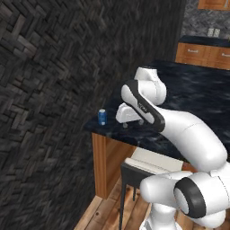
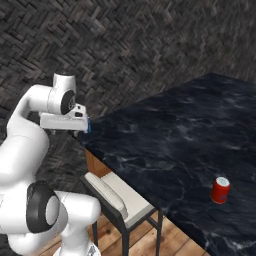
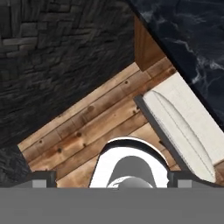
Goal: Four empty soda cans are scattered around the kitchen. Gather all the cans and cluster them next to the stove for recycling.
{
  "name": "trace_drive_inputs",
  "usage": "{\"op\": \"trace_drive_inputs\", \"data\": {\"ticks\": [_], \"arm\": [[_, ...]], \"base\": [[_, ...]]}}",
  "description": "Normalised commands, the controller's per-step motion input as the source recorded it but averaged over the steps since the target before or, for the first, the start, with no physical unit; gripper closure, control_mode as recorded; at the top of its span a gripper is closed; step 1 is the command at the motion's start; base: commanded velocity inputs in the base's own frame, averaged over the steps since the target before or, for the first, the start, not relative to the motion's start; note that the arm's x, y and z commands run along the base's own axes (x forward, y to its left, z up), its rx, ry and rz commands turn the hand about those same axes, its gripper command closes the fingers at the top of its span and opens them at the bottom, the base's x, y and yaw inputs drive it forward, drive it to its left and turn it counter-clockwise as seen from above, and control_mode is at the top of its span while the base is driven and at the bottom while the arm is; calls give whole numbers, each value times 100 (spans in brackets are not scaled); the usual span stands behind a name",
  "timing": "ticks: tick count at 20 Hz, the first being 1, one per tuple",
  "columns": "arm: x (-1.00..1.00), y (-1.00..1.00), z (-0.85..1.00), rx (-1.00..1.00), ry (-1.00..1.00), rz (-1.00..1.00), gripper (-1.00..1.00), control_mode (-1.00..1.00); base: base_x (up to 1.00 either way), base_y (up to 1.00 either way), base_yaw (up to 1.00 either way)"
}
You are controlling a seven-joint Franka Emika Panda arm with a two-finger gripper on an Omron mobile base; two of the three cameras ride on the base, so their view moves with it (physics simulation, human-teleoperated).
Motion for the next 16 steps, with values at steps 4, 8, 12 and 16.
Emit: {"op": "trace_drive_inputs", "data": {"ticks": [4, 8, 12, 16], "arm": [[27, 0, -1, -2, 16, 15, -100, -100], [17, 5, -7, 0, 2, 16, -100, -100], [11, 10, -13, 0, -6, 11, -100, -100], [6, 3, -13, 0, -14, 7, -100, -100]], "base": [[0, 0, 0], [0, 0, 0], [0, 0, 0], [0, 0, 0]]}}
